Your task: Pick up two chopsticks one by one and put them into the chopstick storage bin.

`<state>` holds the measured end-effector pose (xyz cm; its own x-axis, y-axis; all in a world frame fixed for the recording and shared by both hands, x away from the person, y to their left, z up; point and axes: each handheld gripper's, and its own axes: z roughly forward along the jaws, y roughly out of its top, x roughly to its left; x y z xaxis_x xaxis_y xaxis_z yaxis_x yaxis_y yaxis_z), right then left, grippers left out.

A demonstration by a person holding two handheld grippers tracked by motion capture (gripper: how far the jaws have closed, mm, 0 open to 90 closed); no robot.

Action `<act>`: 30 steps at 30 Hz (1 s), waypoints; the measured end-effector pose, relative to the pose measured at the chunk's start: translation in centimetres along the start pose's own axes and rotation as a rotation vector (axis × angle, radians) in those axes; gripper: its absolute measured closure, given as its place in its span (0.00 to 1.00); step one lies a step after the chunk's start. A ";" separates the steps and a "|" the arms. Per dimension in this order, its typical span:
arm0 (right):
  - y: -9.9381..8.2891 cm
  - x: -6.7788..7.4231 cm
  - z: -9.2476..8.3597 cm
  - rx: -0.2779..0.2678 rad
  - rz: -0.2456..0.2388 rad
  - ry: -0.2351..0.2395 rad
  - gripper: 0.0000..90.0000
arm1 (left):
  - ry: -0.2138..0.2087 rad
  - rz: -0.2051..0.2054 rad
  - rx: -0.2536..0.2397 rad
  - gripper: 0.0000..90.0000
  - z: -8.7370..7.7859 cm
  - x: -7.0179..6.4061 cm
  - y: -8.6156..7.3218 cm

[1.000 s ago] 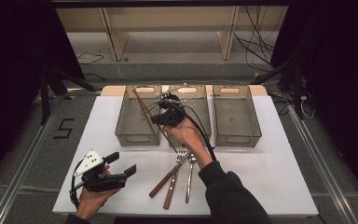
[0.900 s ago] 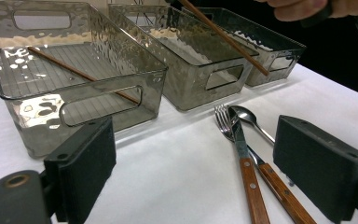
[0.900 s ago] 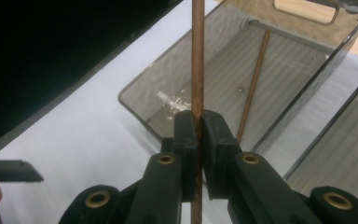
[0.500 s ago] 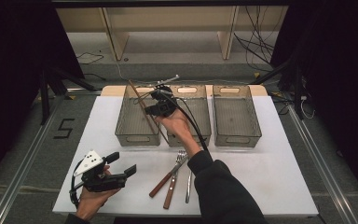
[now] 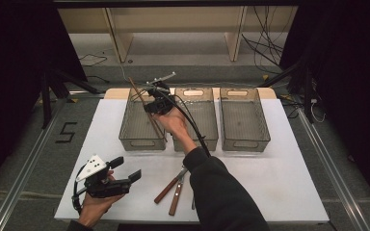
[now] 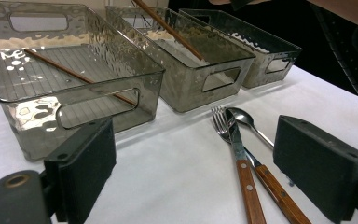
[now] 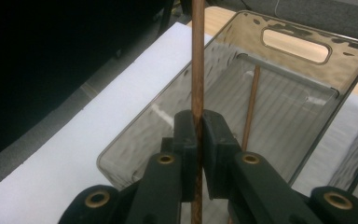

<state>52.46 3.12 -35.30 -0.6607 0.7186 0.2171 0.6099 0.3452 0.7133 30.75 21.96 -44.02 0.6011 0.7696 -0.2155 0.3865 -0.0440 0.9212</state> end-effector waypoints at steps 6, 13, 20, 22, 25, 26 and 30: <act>0.5 0.0 0.9 -0.005 0.015 -0.001 0.95 | -0.002 -0.001 0.000 0.14 0.0 0.0 0.0; 0.6 -0.1 1.7 -0.006 0.022 -0.011 0.95 | -0.003 -0.001 0.000 0.14 0.0 0.0 0.0; 0.8 -0.4 2.0 -0.023 0.031 -0.028 0.95 | -0.005 -0.001 -0.002 0.14 0.0 0.0 0.0; 0.8 -0.5 2.0 -0.024 0.034 -0.031 0.95 | -0.005 -0.002 -0.001 0.14 0.0 0.0 0.0; 0.8 -0.6 2.2 -0.031 0.036 -0.037 0.95 | -0.006 -0.002 -0.002 0.14 0.0 0.0 0.0; 0.8 -0.7 2.4 -0.031 0.042 -0.037 0.95 | -0.006 -0.002 -0.001 0.14 0.0 0.0 0.0; 0.7 -0.7 2.6 -0.028 0.039 -0.042 0.95 | -0.006 -0.003 -0.002 0.14 0.0 0.0 0.0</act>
<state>54.53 4.44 -36.68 -0.6170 0.7564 0.2172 0.6222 0.2998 0.7232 30.76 21.96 -43.98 0.6044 0.7657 -0.2200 0.3866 -0.0404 0.9213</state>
